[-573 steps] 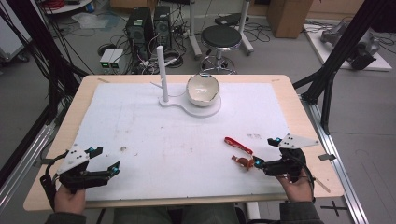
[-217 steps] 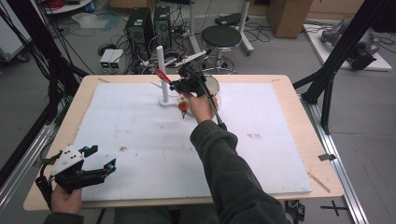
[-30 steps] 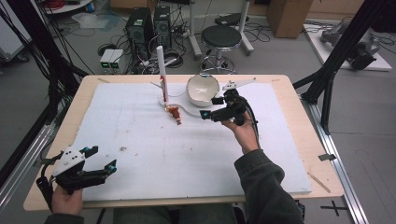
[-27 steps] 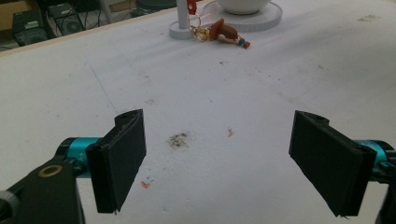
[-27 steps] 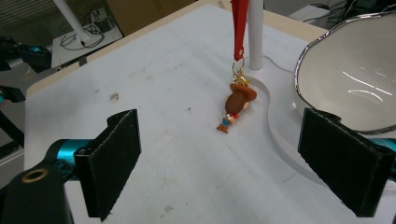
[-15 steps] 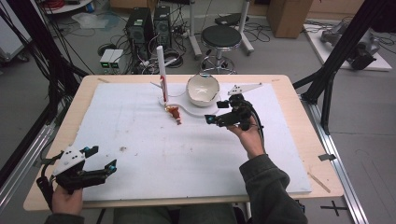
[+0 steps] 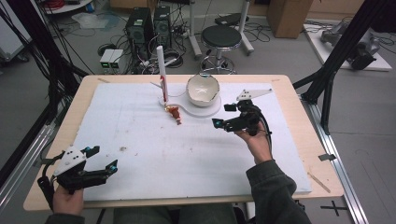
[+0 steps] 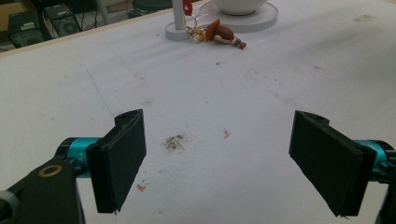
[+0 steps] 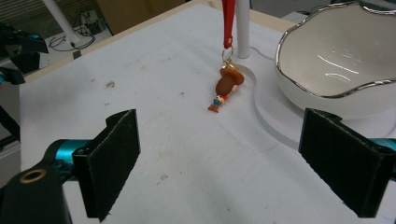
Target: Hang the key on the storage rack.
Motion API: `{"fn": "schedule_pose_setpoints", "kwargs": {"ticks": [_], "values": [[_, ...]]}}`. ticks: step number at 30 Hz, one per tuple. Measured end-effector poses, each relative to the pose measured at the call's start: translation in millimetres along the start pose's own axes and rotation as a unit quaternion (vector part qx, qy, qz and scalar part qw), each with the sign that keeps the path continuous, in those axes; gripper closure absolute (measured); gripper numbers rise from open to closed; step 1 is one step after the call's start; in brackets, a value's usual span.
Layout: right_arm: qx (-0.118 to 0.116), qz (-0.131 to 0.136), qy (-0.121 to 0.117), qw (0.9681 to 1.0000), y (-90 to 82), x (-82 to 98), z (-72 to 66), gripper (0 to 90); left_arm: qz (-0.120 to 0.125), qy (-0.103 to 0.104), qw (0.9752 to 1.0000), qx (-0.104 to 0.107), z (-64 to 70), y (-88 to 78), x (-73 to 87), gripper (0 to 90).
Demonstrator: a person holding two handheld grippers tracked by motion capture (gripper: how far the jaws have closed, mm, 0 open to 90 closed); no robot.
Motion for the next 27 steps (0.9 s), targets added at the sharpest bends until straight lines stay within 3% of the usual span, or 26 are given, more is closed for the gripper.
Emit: {"fn": "schedule_pose_setpoints", "kwargs": {"ticks": [16, 27], "values": [[0.018, -0.001, 0.012, 0.9998, -26.9, 15.4, 6.5, 11.6, -0.001, 0.000, 1.0000, 0.000, 0.5, 0.8, 0.3, 19.3], [0.026, 0.000, 0.002, 0.9996, -40.5, 23.5, 7.4, 11.6, 0.000, -0.001, 1.0000, -0.002, 0.0, 0.2, 0.1, 19.3]]}}
Point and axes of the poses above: each handheld gripper's, and its own axes: y roughly forward along the jaws, x roughly out of its underside, z roughly to its right, the point moved 5 cm from there along y, roughly forward along the jaws, and after that the axes turned 14 degrees about z, right-handed, at the moved point
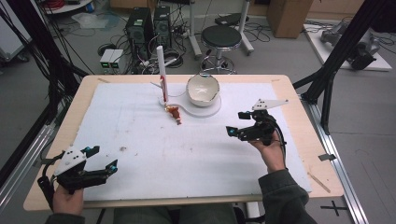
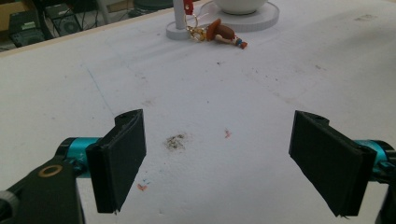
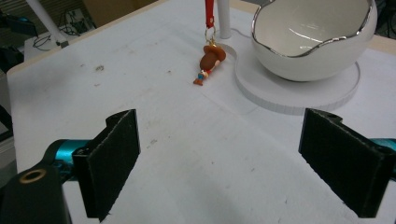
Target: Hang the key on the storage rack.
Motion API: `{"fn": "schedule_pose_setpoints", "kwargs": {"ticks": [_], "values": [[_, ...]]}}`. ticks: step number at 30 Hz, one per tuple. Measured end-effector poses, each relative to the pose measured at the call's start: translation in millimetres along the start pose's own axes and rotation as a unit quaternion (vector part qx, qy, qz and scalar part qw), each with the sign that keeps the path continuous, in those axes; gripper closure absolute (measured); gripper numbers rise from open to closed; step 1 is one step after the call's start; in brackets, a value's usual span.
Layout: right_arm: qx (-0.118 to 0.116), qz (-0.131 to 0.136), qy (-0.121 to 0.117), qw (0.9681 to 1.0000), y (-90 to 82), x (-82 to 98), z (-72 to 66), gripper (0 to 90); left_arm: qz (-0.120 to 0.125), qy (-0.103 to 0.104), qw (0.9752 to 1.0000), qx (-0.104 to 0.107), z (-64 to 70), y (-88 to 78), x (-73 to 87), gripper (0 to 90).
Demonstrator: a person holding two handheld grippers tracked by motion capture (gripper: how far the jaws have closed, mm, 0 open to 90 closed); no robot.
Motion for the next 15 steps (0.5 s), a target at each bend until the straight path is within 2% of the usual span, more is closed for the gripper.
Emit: {"fn": "schedule_pose_setpoints", "kwargs": {"ticks": [7, 15], "values": [[0.007, -0.008, 0.009, 0.9999, -7.0, 10.8, 2.8, 11.5, -0.002, 0.000, 1.0000, 0.000, -0.5, 0.0, 0.1, 19.2], [0.012, -0.004, 0.013, 0.9998, -16.2, 18.5, 4.5, 11.4, -0.002, 0.000, 1.0000, -0.001, -0.3, 0.1, 0.4, 19.3]]}}
Point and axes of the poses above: each handheld gripper's, and its own axes: y roughly forward along the jaws, x roughly out of its underside, z roughly to its right, the point moved 5 cm from there along y, roughly forward along the jaws, and after that the axes turned 14 degrees about z, right-handed, at the moved point
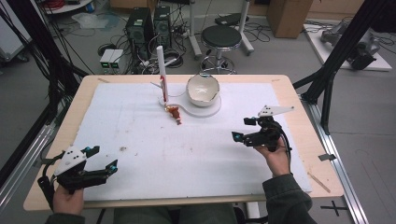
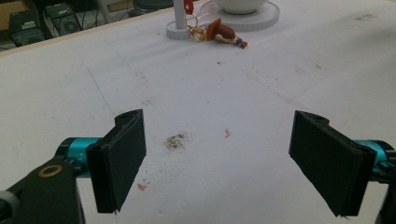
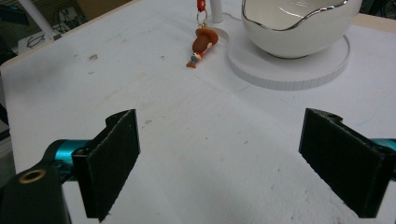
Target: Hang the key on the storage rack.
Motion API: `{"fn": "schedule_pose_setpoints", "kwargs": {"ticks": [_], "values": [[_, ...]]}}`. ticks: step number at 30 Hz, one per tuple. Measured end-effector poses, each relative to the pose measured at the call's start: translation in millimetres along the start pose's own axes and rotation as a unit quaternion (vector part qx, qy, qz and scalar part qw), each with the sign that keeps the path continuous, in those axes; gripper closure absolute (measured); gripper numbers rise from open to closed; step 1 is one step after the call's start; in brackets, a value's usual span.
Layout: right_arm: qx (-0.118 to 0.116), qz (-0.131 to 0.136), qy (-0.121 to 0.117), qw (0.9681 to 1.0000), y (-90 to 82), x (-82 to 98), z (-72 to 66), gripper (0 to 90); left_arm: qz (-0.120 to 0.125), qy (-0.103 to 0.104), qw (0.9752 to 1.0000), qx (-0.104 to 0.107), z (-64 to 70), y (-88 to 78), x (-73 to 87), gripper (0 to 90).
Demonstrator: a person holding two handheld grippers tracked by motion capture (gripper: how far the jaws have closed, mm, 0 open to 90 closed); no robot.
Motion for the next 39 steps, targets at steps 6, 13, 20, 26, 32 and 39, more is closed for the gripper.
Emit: {"fn": "schedule_pose_setpoints", "kwargs": {"ticks": [6, 13, 20, 26, 32, 39], "values": [[0.002, -0.002, 0.003, 1.0000, -4.3, 8.6, -0.1, 11.4, 0.000, -0.002, 1.0000, 0.001, 0.7, 0.3, 0.3, 19.3], [0.001, -0.005, 0.003, 1.0000, -9.5, 12.6, -0.5, 11.4, -0.001, -0.001, 1.0000, 0.002, 0.7, 0.3, 0.4, 19.3], [0.001, -0.003, 0.007, 1.0000, -14.1, 18.2, -2.2, 11.4, -0.001, -0.001, 1.0000, 0.003, 0.9, 0.4, 0.6, 19.3], [0.002, -0.004, 0.005, 1.0000, -17.5, 26.7, -3.5, 11.4, -0.003, -0.001, 1.0000, 0.003, 0.5, 0.7, 1.3, 19.3], [0.005, -0.009, 0.007, 0.9999, -23.1, 36.5, -5.0, 11.2, -0.003, -0.002, 1.0000, 0.004, 1.0, 0.9, 1.6, 19.3], [0.009, 0.002, 0.016, 0.9998, -34.0, 44.3, -9.6, 11.2, -0.008, -0.002, 0.9999, 0.013, 3.9, 3.4, 2.9, 19.3]]}}
Point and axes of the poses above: each handheld gripper's, and its own axes: y roughly forward along the jaws, x roughly out of its underside, z roughly to its right, the point moved 5 cm from there along y, roughly forward along the jaws, and after that the axes turned 14 degrees about z, right-handed, at the moved point
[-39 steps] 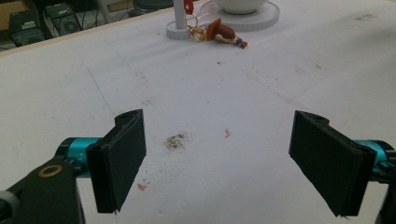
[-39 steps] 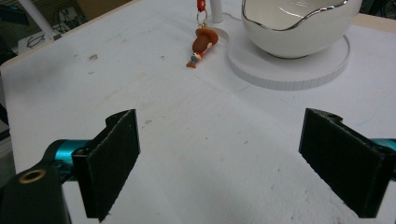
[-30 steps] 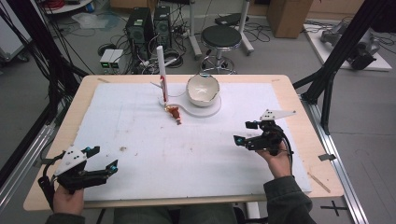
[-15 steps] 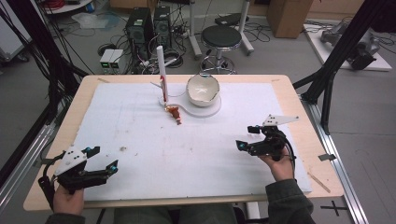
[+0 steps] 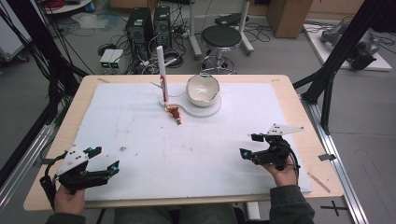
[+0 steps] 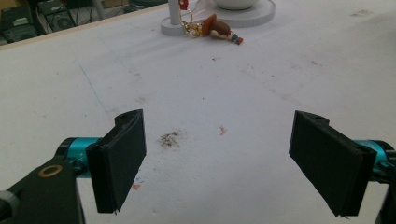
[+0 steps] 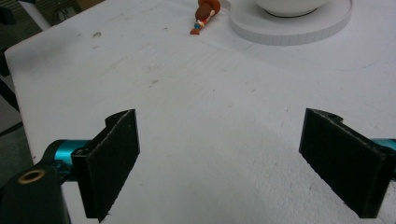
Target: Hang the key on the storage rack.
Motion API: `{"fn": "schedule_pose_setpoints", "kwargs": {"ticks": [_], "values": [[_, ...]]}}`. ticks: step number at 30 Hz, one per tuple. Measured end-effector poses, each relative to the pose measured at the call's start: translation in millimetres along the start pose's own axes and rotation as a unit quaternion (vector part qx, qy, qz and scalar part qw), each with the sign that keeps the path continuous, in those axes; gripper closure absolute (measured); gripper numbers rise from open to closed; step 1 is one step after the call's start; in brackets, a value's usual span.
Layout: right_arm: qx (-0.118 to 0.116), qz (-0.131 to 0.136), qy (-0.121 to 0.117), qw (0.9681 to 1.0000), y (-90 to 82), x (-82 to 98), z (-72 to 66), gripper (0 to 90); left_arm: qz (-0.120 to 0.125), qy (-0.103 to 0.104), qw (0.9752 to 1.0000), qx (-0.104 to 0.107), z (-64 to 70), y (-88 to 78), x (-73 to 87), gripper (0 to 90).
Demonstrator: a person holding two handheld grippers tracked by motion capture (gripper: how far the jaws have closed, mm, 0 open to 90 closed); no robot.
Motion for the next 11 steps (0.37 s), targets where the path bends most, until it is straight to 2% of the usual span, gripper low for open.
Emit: {"fn": "schedule_pose_setpoints", "kwargs": {"ticks": [6, 11], "values": [[0.004, 0.009, -0.011, 0.9999, -7.7, 1.5, -5.1, 11.2, -0.004, 0.001, 1.0000, 0.004, 0.8, 1.6, 1.4, 19.3], [0.001, 0.021, -0.010, 0.9997, -9.8, -1.2, -7.5, 11.2, -0.002, -0.002, 1.0000, 0.001, -0.8, 1.9, 1.5, 19.3]]}}
Point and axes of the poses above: each handheld gripper's, and its own axes: y roughly forward along the jaws, x roughly out of its underside, z roughly to its right, the point moved 5 cm from there along y, roughly forward along the jaws, and after that the axes turned 14 degrees about z, right-handed, at the moved point
